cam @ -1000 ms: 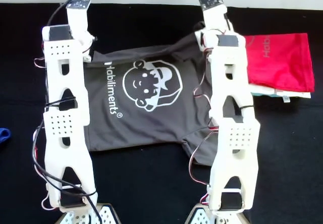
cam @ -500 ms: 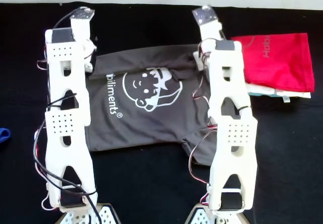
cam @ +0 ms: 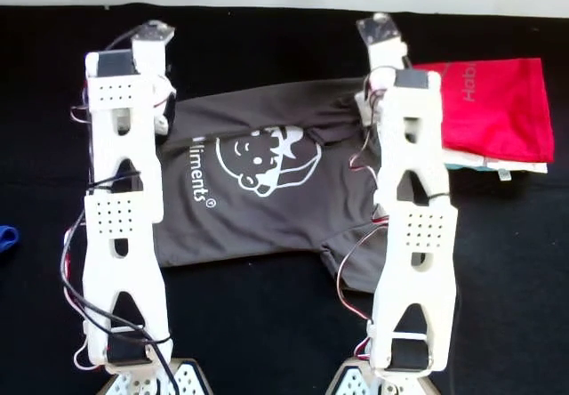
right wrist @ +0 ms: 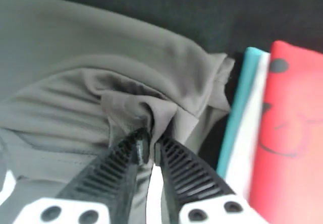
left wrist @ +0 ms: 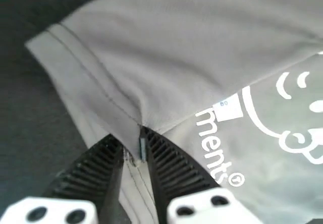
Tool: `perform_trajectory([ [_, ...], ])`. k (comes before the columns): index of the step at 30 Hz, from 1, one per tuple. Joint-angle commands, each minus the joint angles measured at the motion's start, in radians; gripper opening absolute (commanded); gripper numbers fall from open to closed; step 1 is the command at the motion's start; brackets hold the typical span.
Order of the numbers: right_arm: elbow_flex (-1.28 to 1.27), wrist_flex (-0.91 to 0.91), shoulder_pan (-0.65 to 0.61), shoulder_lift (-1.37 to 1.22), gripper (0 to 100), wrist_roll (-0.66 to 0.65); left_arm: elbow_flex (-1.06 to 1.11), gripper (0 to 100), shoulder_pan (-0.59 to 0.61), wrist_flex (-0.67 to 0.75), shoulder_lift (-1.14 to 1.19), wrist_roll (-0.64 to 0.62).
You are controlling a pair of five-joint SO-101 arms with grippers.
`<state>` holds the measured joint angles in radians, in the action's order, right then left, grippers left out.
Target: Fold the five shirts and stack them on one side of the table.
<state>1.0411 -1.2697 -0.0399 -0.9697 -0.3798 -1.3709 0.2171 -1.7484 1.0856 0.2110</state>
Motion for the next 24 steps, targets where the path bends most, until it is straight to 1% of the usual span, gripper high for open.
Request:
perform_trajectory([
  [1,0.16,-0.114,0.016,0.094,0.5,0.006,0.027,1,-0.005,-0.014,-0.151,0.005],
  [4,0.277,-0.237,0.016,0.094,0.5,0.006,0.168,1,-0.005,-0.014,-0.26,0.005],
  [10,0.486,-0.498,0.021,0.087,0.5,-0.003,0.562,1,-0.005,-0.014,-0.527,0.009],
  [14,0.479,-0.496,0.042,0.097,0.5,-0.002,0.777,1,-0.005,-0.012,-0.651,0.023],
  [17,0.467,-0.499,0.058,0.113,0.5,0.003,0.869,1,-0.004,-0.011,-0.719,0.037],
  [20,0.323,-0.499,0.074,0.222,0.5,0.003,0.915,1,-0.004,-0.011,-0.762,0.037],
  [24,-0.116,-0.496,0.061,0.467,0.5,0.005,0.946,1,-0.004,-0.009,-0.779,0.037],
])
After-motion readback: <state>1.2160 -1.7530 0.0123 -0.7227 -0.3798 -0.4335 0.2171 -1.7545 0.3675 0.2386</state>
